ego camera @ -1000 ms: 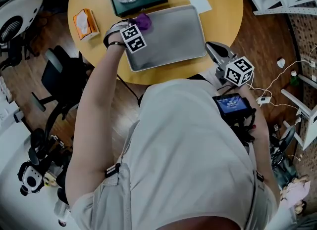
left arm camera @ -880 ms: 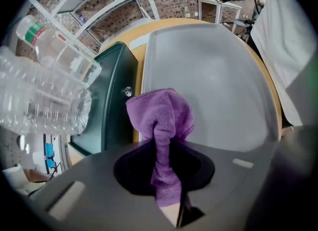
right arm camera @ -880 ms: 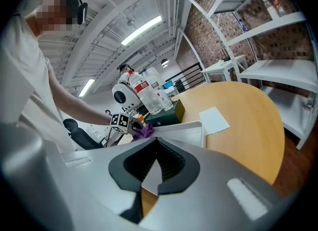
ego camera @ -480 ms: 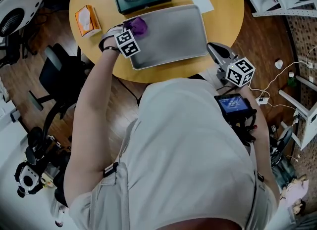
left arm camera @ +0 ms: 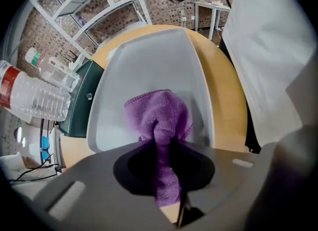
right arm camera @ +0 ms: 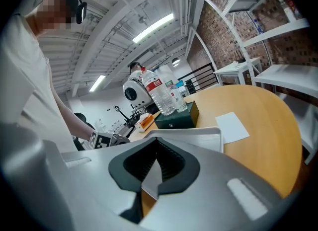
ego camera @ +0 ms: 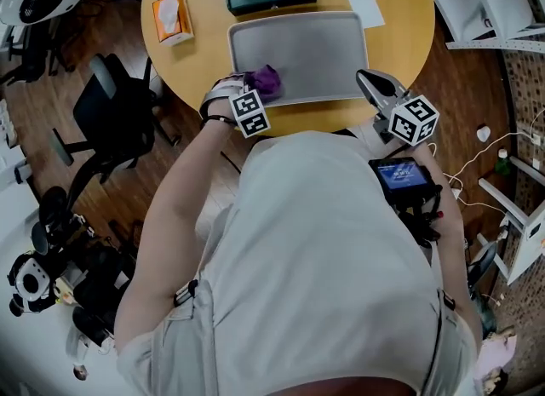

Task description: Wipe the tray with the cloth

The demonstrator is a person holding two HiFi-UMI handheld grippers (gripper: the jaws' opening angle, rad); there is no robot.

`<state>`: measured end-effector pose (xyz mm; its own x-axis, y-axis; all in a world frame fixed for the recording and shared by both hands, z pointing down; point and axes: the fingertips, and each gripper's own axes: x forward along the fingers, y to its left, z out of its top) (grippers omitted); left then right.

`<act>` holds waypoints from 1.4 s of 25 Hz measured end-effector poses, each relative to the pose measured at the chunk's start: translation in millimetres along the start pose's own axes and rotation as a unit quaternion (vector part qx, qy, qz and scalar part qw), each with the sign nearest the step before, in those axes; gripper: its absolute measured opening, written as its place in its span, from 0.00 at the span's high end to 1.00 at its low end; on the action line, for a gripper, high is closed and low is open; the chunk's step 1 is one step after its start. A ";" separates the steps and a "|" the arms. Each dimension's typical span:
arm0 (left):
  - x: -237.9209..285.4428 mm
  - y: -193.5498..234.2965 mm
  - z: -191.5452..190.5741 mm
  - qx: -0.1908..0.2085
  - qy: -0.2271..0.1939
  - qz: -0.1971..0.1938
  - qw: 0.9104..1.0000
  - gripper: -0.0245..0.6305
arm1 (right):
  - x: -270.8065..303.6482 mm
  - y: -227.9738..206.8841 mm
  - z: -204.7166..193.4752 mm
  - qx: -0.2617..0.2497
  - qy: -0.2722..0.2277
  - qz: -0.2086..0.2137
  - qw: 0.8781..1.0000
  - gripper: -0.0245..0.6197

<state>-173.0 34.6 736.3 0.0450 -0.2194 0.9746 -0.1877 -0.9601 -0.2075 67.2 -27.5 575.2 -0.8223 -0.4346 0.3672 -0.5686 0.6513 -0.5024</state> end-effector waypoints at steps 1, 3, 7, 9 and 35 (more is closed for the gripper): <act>-2.3 -9.3 1.1 -0.004 -0.002 -0.005 1.000 0.87 | 2.5 2.9 0.9 -0.003 0.000 0.006 1.000 0.96; -6.7 -24.9 2.5 -0.014 -0.008 -0.014 1.000 0.87 | 7.4 8.5 3.3 -0.008 0.001 0.016 1.000 0.96; -10.7 -38.9 8.5 -0.007 -0.017 -0.026 0.999 0.87 | 12.4 15.8 10.8 -0.019 0.005 0.027 0.999 0.96; -10.3 -37.4 11.1 -0.009 -0.021 -0.036 0.999 0.87 | 13.0 17.3 12.9 -0.025 0.006 0.029 0.999 0.96; -9.9 25.9 -120.9 -0.383 0.012 -0.034 0.923 0.71 | 24.2 26.9 26.1 -0.046 0.000 0.037 0.998 0.96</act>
<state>-296.9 32.9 731.5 0.0625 -0.1498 0.9867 -0.8242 -0.5652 -0.0336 31.5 -36.8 550.2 -0.8623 -0.3827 0.3317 -0.5015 0.7368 -0.4535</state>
